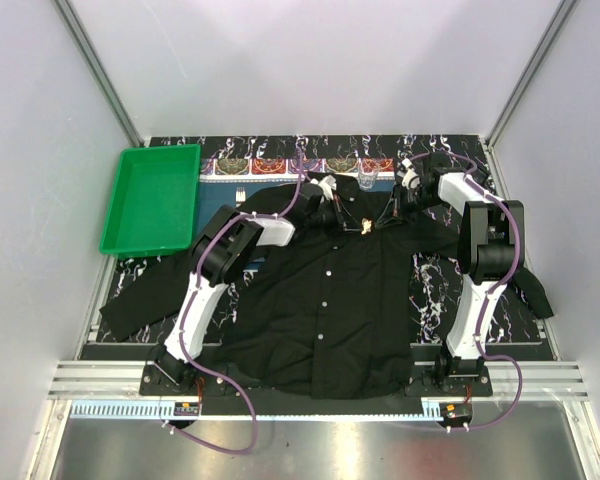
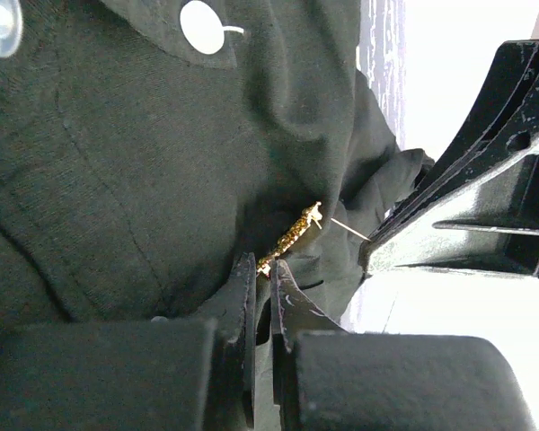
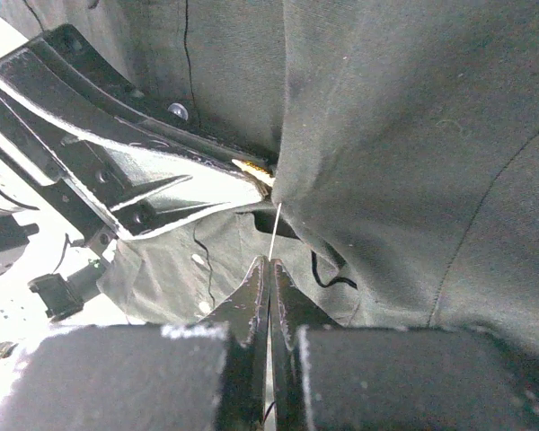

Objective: Pin the brooch onto the clothing
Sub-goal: Pin the brooch to the clothes.

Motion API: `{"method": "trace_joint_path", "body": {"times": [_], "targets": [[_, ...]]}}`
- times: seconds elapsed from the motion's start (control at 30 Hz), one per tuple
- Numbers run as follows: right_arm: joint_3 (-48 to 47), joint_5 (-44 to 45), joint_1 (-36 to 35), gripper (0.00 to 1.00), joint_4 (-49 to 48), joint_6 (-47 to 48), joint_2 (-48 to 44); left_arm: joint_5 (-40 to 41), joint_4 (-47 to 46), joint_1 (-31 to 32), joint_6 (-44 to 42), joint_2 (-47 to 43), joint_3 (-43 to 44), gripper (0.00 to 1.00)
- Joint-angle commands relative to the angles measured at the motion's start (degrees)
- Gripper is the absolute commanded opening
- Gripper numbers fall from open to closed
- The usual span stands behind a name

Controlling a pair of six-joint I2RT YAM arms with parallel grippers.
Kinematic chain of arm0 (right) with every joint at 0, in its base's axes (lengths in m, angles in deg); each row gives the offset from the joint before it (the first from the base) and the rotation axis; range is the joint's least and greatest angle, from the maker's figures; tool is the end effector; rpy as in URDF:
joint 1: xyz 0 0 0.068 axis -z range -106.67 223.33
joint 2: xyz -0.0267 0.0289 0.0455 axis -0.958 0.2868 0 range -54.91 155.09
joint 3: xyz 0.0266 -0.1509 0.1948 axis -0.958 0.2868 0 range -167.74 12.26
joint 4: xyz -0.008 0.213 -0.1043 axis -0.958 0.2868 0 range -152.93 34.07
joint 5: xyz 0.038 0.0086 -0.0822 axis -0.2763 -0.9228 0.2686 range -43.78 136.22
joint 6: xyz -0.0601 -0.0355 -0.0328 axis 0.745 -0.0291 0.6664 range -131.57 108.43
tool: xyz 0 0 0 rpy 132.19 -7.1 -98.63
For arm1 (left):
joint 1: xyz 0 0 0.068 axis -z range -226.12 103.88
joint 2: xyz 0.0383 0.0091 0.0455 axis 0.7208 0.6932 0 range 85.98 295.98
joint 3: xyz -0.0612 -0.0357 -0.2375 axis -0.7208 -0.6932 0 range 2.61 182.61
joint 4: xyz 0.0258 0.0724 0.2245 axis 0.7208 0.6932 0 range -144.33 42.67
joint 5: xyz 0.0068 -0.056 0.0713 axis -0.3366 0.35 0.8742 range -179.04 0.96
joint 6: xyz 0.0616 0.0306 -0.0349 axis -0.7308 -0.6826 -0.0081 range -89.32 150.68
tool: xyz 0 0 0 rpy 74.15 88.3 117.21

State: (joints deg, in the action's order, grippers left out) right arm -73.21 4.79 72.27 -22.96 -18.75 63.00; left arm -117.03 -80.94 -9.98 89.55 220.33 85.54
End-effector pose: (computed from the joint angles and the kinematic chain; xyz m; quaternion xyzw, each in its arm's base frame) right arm 0.3848 0.0505 0.1396 -0.0047 0.9259 0.3590 0.1175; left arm 0.3773 -0.3137 0.0945 -0.0334 0.8271 -0.5230 0.2030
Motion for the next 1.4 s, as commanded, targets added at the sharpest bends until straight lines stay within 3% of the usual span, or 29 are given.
{"method": "trace_joint_path", "body": {"times": [0.0, 0.1, 0.23, 0.43, 0.63, 0.87, 0.93, 1.07, 1.23, 1.37], "targets": [[-1.2, 1.0, 0.4, 0.0, 1.9, 3.0, -0.7, -2.9, 7.7, -1.9, -5.2, -4.3, 2.8, 0.0], [-0.9, 0.6, 0.4, 0.0, 1.8, 3.0, -0.5, -4.3, 10.4, -2.3, -5.7, -3.7, 4.1, 0.0], [-1.3, 0.4, 0.2, 0.0, 1.6, 3.4, 0.0, -7.5, 21.0, -2.3, -6.9, -0.5, 12.6, 0.0], [-1.5, 1.1, -0.1, 0.0, 1.2, 3.6, 0.9, -10.1, 23.2, -2.3, -6.6, 2.4, 17.2, 0.03], [-2.6, -1.5, 0.1, 0.0, 1.8, 4.9, 1.5, -10.6, 24.5, -2.4, -7.5, 3.4, 17.4, 0.0], [-1.2, -5.7, 5.6, 0.51, 1.5, 6.8, -3.0, -12.0, 21.1, -2.3, -6.1, 4.3, 16.1, 0.0], [-0.6, -7.0, 6.1, 0.55, 1.4, 7.4, -3.7, -13.0, 19.5, -2.4, -5.2, 4.8, 16.5, 0.0], [-1.2, -7.7, 6.2, 0.55, 0.6, 9.6, -3.3, -14.1, 19.3, -2.4, -5.4, 5.6, 17.5, 0.0], [-3.6, -8.1, 5.9, 0.39, -1.4, 10.8, -2.1, -15.1, 19.3, -2.4, -6.4, 5.2, 17.4, 0.0], [-7.4, -6.2, 4.6, 0.4, 1.9, 13.3, 0.5, -15.2, 19.8, -2.4, -7.3, 4.7, 17.4, 0.0]]}}
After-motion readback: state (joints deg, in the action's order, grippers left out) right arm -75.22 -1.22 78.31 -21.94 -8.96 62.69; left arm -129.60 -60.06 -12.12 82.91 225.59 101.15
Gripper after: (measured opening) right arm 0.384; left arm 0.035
